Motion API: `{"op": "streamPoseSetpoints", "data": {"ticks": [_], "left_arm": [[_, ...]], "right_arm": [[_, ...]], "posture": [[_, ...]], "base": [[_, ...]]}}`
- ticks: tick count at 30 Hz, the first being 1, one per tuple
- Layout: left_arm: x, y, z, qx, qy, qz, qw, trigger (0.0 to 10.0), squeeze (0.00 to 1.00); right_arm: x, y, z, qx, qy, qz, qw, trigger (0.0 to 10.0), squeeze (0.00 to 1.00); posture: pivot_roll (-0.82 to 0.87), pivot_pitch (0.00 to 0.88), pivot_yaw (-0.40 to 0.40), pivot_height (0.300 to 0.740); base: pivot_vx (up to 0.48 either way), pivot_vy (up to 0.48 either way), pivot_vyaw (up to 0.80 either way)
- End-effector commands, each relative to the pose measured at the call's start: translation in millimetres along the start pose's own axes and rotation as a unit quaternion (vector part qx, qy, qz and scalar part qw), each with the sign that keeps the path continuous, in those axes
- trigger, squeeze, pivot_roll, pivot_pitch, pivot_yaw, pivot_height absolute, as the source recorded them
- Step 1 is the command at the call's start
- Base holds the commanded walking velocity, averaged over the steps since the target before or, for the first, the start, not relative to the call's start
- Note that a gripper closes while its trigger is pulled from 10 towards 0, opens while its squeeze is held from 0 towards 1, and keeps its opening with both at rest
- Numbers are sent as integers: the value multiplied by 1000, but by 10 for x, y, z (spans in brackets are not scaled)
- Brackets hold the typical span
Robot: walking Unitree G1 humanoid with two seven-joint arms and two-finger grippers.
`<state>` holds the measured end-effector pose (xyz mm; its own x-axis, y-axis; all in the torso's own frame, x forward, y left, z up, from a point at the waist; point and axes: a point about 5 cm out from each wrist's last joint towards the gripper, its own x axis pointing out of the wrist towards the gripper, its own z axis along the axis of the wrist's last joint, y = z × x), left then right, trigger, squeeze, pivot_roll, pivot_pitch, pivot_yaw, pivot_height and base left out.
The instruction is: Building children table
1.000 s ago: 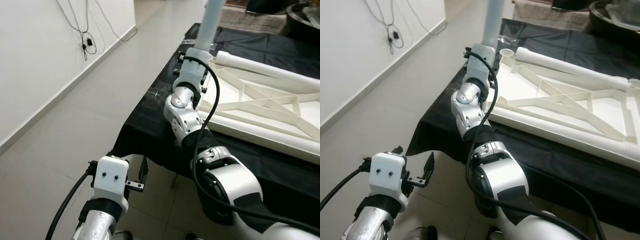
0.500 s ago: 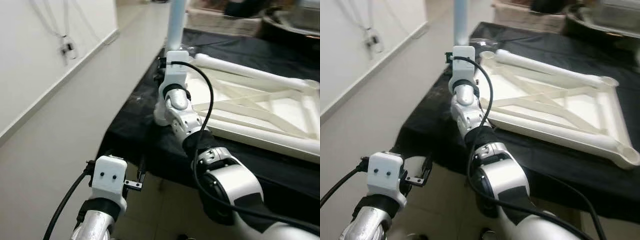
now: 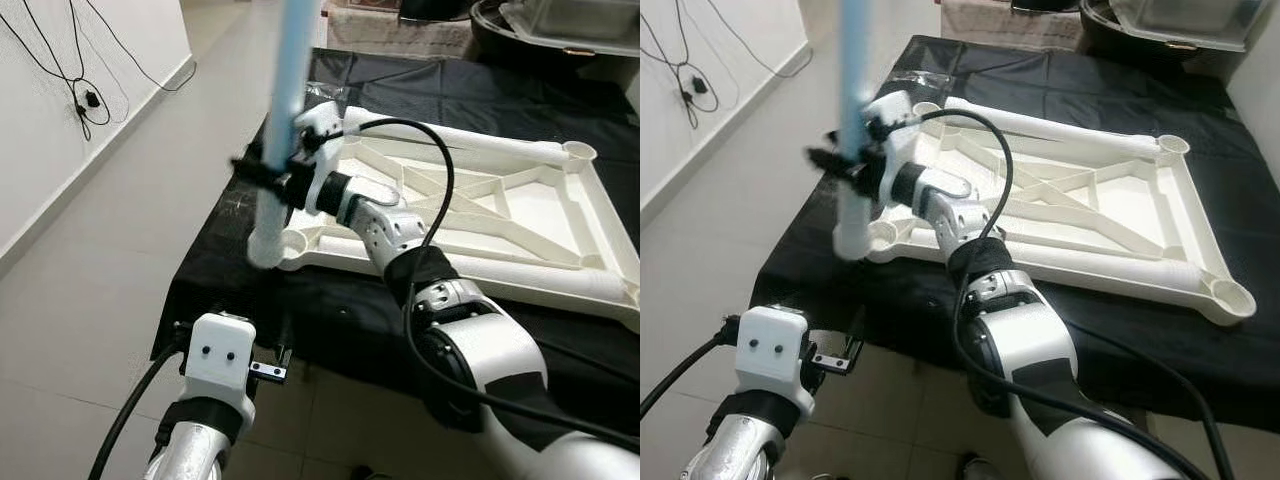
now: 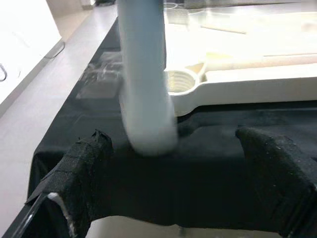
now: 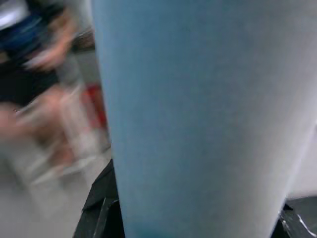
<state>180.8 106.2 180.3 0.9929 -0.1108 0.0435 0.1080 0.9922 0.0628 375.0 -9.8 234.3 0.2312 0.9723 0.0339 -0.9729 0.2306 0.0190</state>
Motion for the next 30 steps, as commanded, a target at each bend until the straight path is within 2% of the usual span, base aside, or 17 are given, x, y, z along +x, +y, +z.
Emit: {"op": "streamPoseSetpoints", "data": {"ticks": [1, 6, 8, 9, 10, 13, 16, 18, 20, 22, 23, 24, 25, 26, 27, 29, 30], "left_arm": [[-34, 7, -5, 8, 7, 2, 1000, 10000, 0], [-56, 7, 5, 9, 9, 4, 1000, 10000, 0], [-77, 15, 16, 11, 10, 6, 1000, 10000, 0], [-77, 15, 16, 11, 10, 6, 1000, 10000, 0], [-82, 18, 20, 12, 10, 7, 1000, 10000, 0], [-74, 26, 14, 11, 11, 9, 1000, 10000, 0], [-65, 21, 9, 10, 11, 8, 1000, 10000, 0], [-47, 13, 3, 10, 10, 5, 1000, 10000, 0], [-34, 12, -4, 10, 10, 4, 1000, 10000, 0], [1, 24, -4, 11, 8, 7, 1000, 10000, 0], [1, 24, -4, 11, 8, 7, 1000, 10000, 0], [16, 41, 5, 12, 5, 11, 1000, 10000, 0], [16, 41, 5, 12, 5, 11, 1000, 10000, 0], [37, 68, 16, 15, 2, 20, 1000, 10000, 0], [37, 68, 16, 15, 2, 20, 1000, 10000, 0], [76, 117, 33, 18, -5, 35, 999, 10000, 0], [76, 117, 33, 18, -5, 35, 999, 10000, 0]], "right_arm": [[-22, 67, -261, 31, 48, 40, 998, 10000, 0], [5, 90, -149, 19, 37, 76, 996, 10000, 0], [21, 33, 228, 20, -30, 75, 997, 10000, 0], [21, 33, 228, 20, -30, 75, 997, 10000, 0], [5, 14, 379, 22, -58, 80, 995, 10000, 0], [-100, -15, 825, 50, -146, 116, 981, 10000, 0], [-138, -7, 950, 68, -177, 137, 972, 10000, 0], [-196, 6, 1119, 87, -225, 167, 956, 10000, 0], [-223, 4, 1197, 94, -253, 171, 948, 10000, 0], [-246, -84, 1330, 100, -306, 88, 943, 10000, 0], [-246, -84, 1330, 100, -306, 88, 943, 10000, 0], [-256, -169, 1340, 100, -313, 7, 944, 10000, 0], [-256, -169, 1340, 100, -313, 7, 944, 10000, 0], [-282, -267, 1296, 83, -306, -92, 944, 10000, 0], [-282, -267, 1296, 83, -306, -92, 944, 10000, 0], [-368, -365, 1189, 48, -305, -194, 931, 10000, 0], [-368, -365, 1189, 48, -305, -194, 931, 10000, 0]], "posture": [[184, 259, -46, 740], [197, 270, -46, 740], [200, 274, -49, 740], [200, 274, -49, 740], [200, 274, -49, 740], [187, 266, -50, 740], [185, 262, -49, 740], [180, 254, -44, 740], [177, 244, -43, 740], [179, 223, -43, 740], [179, 223, -43, 740], [178, 214, -39, 740], [178, 214, -39, 740], [175, 197, -41, 740], [175, 197, -41, 740], [168, 177, -41, 740], [168, 177, -41, 740]], "base": [[0, 0, 0], [0, 0, 0], [0, 0, 0], [0, 0, 0], [0, 0, 0], [0, 0, 0], [0, 0, 0], [0, 0, 0], [0, 0, 0], [0, 0, 0], [0, 0, 0], [0, 0, 0], [0, 0, 0], [0, 0, 0], [0, 0, 0], [0, 0, 0], [0, 0, 0]]}}
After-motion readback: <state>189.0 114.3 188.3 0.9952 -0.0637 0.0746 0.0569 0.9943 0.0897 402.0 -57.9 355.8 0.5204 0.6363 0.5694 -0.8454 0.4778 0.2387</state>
